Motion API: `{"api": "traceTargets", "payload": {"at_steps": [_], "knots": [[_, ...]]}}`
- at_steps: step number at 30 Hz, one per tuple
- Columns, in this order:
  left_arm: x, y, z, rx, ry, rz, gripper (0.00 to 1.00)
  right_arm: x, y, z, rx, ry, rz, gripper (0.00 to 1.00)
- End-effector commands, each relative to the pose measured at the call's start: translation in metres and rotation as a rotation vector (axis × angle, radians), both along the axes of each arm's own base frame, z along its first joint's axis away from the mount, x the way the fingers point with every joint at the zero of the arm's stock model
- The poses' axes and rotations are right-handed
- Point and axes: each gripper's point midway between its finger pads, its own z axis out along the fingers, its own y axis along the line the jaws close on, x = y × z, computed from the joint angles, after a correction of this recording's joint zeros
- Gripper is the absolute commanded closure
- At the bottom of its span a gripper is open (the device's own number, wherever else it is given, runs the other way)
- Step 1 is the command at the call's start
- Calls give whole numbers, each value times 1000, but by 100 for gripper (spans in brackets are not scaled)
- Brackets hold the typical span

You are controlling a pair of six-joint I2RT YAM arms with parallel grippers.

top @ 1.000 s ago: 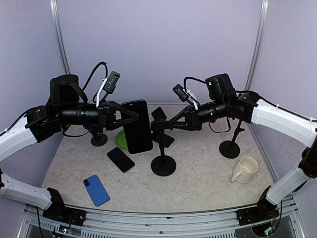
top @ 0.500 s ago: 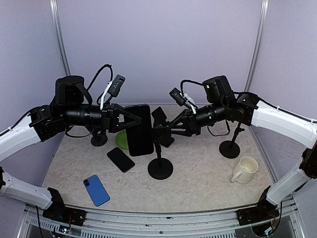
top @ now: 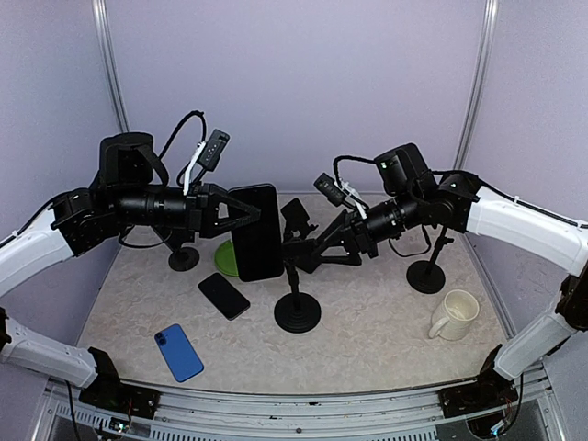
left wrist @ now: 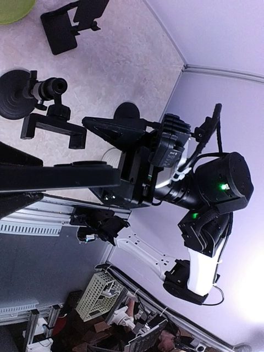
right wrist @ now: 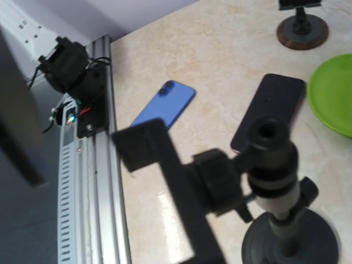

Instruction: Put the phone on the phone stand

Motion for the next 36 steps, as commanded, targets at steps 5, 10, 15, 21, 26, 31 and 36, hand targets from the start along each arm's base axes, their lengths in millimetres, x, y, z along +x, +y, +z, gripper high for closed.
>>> {"api": "traceTargets", "payload": {"at_steps": [5, 10, 15, 21, 26, 31, 36], "knots": [[3, 9, 33, -51, -75, 12, 100, -12, 4, 6, 19, -49, 103, 35], [5, 12, 33, -50, -71, 15, 100, -6, 12, 5, 17, -63, 126, 38], [8, 14, 32, -48, -73, 20, 100, -6, 16, 9, 18, -68, 148, 48], [12, 13, 31, -45, -68, 17, 100, -11, 9, 13, 14, -70, 144, 49], [15, 13, 30, -40, -67, 9, 100, -14, 5, 10, 1, -67, 146, 50], [17, 12, 27, -35, -64, 5, 100, -17, 8, 13, 15, -63, 163, 54], [17, 11, 26, -33, -62, -4, 100, -15, 12, 14, 17, -62, 165, 63]]}}
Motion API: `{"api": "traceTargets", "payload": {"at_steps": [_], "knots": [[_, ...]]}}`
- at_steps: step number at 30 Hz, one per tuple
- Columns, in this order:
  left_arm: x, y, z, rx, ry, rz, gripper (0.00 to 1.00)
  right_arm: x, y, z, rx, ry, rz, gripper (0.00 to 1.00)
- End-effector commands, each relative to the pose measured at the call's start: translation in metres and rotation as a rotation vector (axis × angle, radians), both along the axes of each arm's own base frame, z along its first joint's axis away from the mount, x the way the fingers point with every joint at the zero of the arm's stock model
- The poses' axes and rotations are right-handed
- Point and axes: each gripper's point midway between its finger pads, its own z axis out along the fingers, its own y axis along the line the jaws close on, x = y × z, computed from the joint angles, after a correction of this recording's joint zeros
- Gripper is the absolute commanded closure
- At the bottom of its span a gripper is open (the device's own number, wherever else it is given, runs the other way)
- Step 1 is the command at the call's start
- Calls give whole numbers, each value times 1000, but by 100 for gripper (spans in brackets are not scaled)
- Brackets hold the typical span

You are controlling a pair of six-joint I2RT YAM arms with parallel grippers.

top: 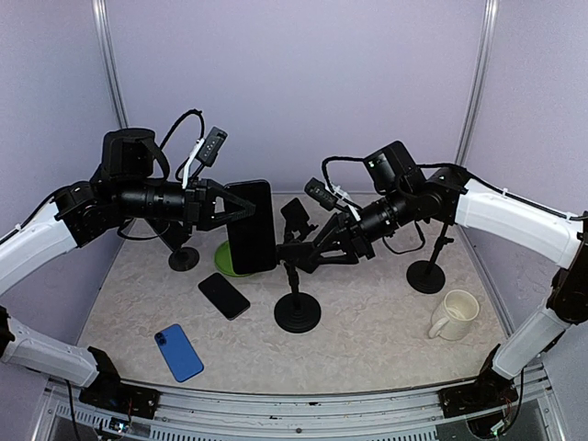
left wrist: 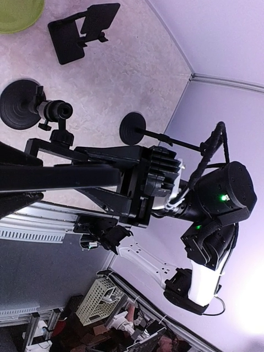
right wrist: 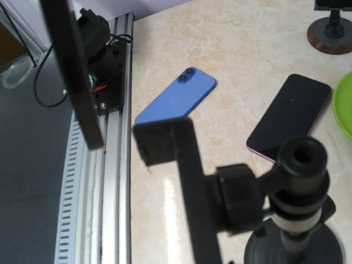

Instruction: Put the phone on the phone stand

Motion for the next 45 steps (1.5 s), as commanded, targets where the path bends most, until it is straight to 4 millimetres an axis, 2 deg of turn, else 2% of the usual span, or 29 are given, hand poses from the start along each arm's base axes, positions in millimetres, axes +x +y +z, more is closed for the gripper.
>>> {"api": "traceTargets", "payload": {"at_steps": [1, 5, 7, 12, 19, 23, 27, 39, 41, 44, 45], "knots": [[-3, 0, 31, -64, -79, -29, 100, -6, 3, 18, 37, -20, 25, 66], [-3, 2, 32, -64, -80, -32, 100, -4, 4, 18, 36, -26, 20, 76], [-3, 2, 32, -64, -81, -34, 100, -3, 4, 18, 35, -31, 16, 78], [-3, 2, 31, -63, -78, -35, 100, 0, 4, 17, 28, -40, -1, 66], [-4, 3, 31, -65, -75, -36, 100, 2, 6, 14, 28, -40, 2, 66], [-5, 4, 33, -68, -75, -35, 100, 4, 7, 12, 25, -41, -6, 58], [-6, 4, 33, -68, -75, -35, 100, 4, 8, 12, 28, -43, -5, 56], [-7, 5, 33, -70, -68, -33, 100, 4, 12, 6, 22, -32, 6, 63], [-7, 5, 33, -71, -67, -33, 100, 3, 12, 6, 25, -32, 13, 68], [-8, 3, 34, -75, -65, -42, 100, -1, 12, 11, 44, -31, 37, 84], [-10, 1, 36, -82, -67, -51, 100, -3, 12, 14, 55, -31, 48, 86]]}}
